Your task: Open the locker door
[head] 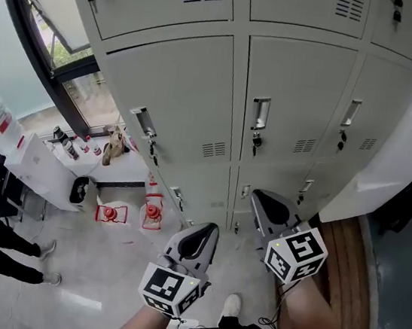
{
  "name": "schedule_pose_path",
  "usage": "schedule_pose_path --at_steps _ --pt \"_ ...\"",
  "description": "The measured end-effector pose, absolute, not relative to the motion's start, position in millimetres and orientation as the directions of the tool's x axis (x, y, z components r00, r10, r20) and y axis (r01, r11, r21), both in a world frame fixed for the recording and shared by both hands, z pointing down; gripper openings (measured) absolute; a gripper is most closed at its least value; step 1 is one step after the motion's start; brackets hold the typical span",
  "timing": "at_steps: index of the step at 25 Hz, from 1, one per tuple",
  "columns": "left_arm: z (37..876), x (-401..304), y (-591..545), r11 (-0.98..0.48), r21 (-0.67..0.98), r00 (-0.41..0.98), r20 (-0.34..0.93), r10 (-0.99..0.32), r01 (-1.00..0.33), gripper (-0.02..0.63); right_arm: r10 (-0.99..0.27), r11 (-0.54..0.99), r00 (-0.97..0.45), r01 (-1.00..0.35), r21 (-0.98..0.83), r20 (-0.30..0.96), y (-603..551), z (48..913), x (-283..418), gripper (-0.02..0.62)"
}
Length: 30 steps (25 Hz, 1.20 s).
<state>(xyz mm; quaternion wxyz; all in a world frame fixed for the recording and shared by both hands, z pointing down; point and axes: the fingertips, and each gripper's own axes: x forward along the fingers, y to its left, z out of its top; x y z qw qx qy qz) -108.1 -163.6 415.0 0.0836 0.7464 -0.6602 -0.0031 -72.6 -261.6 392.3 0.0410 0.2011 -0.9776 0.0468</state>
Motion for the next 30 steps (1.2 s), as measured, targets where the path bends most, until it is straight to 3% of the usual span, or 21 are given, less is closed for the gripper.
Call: schedule_pose_path --at_steps 15,25,27,30 --pt "398 -129 -205 -0.114 0.111 0.123 0.074 -0.99 -0.987 0.02 -0.417 0.905 -0.906 -0.421 -0.058 0.072 -328 372 -108 0.054" --pt "393 -164 -235 -0.243 0.096 0.251 0.088 -0.964 -0.965 0.02 -0.572 0.817 -0.818 -0.574 -0.047 0.058 -372 362 -134 0.055" --pt "392 -170 -240 -0.269 0.098 0.277 0.084 -0.957 -0.958 0.02 -0.593 0.803 -0.803 -0.596 -0.032 0.062 -379 360 -139 0.124" --pt "393 -175 -244 -0.301 0.101 0.31 0.082 -0.947 -0.948 0.02 -0.628 0.776 -0.775 -0.63 -0.004 0.072 -387 360 -145 0.126"
